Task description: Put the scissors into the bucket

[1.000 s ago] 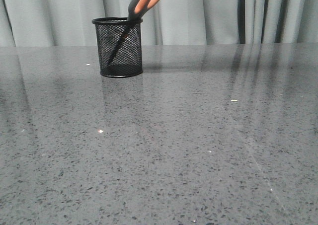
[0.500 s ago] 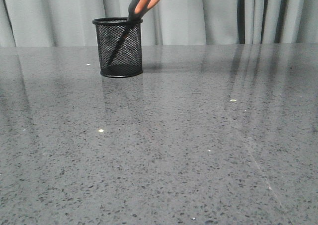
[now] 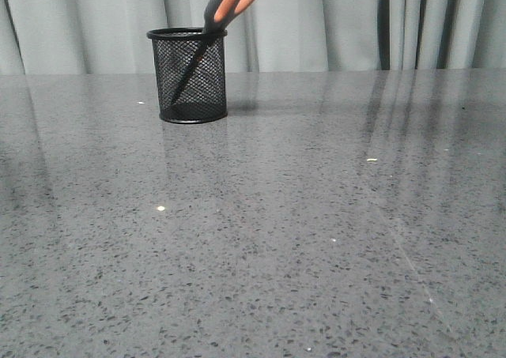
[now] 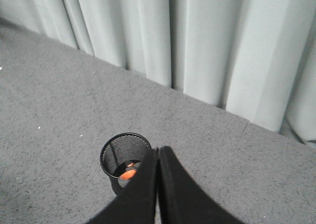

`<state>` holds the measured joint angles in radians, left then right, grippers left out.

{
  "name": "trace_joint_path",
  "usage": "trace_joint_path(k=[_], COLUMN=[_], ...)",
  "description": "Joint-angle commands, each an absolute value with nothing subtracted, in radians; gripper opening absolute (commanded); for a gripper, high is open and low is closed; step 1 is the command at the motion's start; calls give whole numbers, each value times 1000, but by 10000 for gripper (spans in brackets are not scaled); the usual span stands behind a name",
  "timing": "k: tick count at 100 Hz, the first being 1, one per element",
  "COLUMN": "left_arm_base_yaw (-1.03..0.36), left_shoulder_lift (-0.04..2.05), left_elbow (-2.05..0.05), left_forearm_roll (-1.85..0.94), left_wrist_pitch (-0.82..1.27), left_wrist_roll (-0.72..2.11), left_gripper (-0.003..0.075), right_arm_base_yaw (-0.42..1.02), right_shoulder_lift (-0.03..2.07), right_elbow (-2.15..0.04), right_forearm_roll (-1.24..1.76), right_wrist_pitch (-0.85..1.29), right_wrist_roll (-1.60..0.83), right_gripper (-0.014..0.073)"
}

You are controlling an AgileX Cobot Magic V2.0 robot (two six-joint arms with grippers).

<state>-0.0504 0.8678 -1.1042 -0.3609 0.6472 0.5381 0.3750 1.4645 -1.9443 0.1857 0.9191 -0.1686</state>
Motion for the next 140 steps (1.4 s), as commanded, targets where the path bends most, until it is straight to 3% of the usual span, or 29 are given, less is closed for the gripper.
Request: trace_joint_path(k=[1, 28, 60, 94, 140], left_arm_base_yaw=[-48, -51, -51, -51, -51], left_shoulder_lift=[806, 658, 411, 95, 76], left_elbow=[-1065, -828, -477, -260, -257], left_forearm_roll=[-384, -424, -499, -576, -578], left_wrist_pitch=[499, 330, 140, 110, 150], left_wrist_roll=[540, 542, 542, 542, 542], left_gripper=[-20, -20, -19, -19, -19], right_arm_base_yaw=[372, 372, 372, 372, 372], right_shoulder_lift=[1297, 826, 410, 252, 254], right_elbow=[-1727, -937, -440, -263, -263], right_forearm_roll=[169, 169, 169, 169, 169], right_wrist_pitch=[658, 147, 37, -9, 0], right_wrist_roll=[-175, -175, -175, -175, -175], right_gripper=[-44, -44, -44, -44, -45])
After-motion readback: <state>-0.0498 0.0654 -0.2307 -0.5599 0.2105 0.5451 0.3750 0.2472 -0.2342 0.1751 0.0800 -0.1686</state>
